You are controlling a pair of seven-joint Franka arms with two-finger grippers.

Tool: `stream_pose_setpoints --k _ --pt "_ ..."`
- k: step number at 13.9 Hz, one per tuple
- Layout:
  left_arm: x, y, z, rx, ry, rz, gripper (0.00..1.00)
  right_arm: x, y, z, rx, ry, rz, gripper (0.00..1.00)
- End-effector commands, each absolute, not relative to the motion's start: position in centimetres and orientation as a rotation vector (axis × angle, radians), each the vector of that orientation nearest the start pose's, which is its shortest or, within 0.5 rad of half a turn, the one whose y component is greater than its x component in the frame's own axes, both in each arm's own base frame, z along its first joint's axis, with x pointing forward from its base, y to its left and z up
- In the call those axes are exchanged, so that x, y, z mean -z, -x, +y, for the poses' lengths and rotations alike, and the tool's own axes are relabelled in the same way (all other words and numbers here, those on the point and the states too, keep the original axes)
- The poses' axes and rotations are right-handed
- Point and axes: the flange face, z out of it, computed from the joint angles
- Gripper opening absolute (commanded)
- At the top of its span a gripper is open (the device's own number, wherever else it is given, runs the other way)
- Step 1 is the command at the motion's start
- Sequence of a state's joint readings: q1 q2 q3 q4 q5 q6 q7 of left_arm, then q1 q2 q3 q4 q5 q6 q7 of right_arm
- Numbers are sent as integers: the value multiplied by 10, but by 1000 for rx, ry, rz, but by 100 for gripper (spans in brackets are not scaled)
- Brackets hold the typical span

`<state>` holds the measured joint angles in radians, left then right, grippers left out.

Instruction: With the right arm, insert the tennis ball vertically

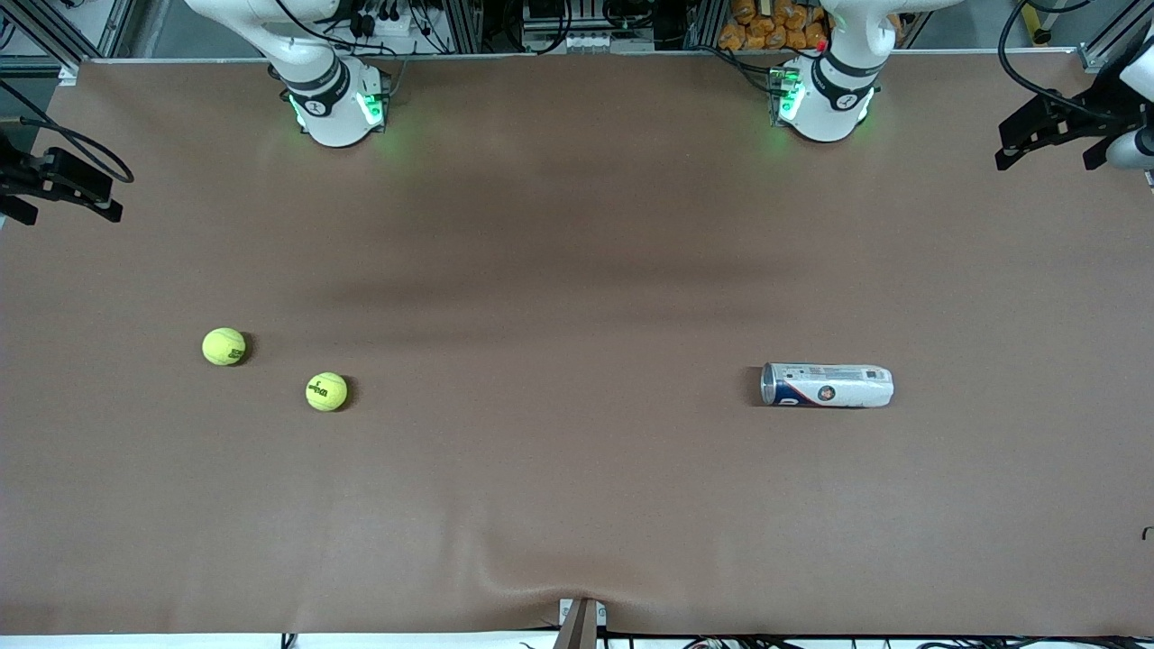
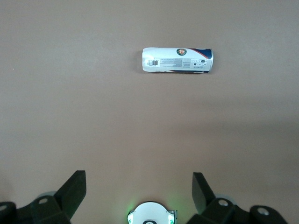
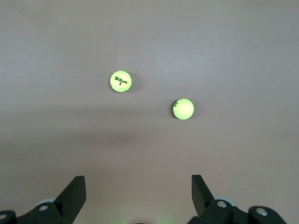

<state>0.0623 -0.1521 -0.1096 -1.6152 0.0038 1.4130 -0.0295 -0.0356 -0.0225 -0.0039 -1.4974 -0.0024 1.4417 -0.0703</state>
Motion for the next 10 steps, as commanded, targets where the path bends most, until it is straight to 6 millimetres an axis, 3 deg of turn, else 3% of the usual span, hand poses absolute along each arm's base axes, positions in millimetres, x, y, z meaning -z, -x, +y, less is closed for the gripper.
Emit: stream_pose_setpoints --k 1,10 --pt "-670 -484 -29 -87 3106 -4 100 -661 -532 -26 -58 3145 -47 100" --pt "-651 -487 -35 -138 3107 19 100 -661 -532 -28 -61 3144 -45 100"
